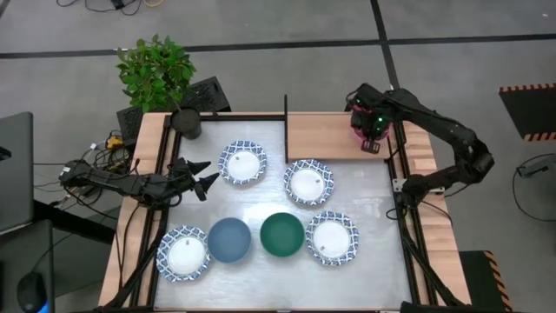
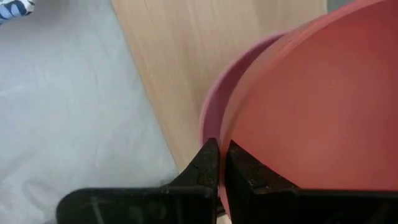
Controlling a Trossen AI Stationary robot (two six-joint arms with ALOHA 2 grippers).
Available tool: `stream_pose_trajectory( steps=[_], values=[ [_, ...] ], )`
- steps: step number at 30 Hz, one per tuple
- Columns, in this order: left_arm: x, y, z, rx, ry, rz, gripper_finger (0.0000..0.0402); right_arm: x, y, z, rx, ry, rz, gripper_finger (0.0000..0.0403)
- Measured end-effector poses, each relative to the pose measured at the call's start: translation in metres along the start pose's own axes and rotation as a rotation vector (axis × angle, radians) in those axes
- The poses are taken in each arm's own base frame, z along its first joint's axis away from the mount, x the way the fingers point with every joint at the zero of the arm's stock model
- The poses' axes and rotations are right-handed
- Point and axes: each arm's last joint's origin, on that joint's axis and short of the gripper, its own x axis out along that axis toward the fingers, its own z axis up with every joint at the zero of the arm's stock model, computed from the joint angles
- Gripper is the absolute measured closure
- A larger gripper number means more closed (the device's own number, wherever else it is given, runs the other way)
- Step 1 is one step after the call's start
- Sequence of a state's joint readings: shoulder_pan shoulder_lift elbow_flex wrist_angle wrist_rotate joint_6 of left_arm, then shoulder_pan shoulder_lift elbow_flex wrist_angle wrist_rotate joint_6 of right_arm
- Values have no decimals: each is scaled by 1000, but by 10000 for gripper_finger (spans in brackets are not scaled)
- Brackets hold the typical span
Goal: Place and stack bowls onto a shelf
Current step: Stack the orange bowl on top of the pink bowl on the shelf, then stack the green bowl on top of the orange bowl on the shelf
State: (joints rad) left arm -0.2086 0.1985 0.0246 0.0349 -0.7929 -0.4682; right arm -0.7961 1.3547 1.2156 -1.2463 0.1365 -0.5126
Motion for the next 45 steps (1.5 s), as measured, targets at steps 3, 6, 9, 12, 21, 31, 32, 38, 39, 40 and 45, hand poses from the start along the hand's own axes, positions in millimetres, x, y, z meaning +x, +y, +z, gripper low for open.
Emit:
stream_pose_trajectory(
  steps=[3, 6, 9, 12, 21, 31, 32, 38, 39, 40, 45],
  values=[
    [0, 0, 0, 0, 0, 0, 84, 10, -1, 3, -4, 25, 30, 373],
    [0, 0, 0, 2, 0, 0, 84, 16, -2, 5, -7, 62, 38, 373],
    [0, 0, 0, 4, 0, 0, 84, 17, -5, 3, 8, 68, 39, 373],
    [0, 0, 0, 4, 0, 0, 84, 17, -6, 3, 29, 68, 37, 365],
    [0, 0, 0, 4, 0, 0, 84, 17, -7, 4, 36, 55, 30, 260],
    [0, 0, 0, 3, 0, 0, 84, -31, -19, 12, 126, -46, -21, 160],
    [0, 0, 0, 3, 0, 0, 84, -38, -19, 13, 151, -60, -13, 157],
    [0, 0, 0, 3, 1, 0, 84, -62, 12, 21, 253, -205, 340, 154],
    [0, 0, 0, 2, 0, 0, 84, -64, 23, 22, 241, -232, 413, 154],
    [0, 0, 0, 2, 0, 0, 84, -65, 36, 25, 212, -256, 476, 154],
    [0, 0, 0, 1, 0, 0, 84, -59, 113, 35, 2, -305, 611, 153]
  ],
)
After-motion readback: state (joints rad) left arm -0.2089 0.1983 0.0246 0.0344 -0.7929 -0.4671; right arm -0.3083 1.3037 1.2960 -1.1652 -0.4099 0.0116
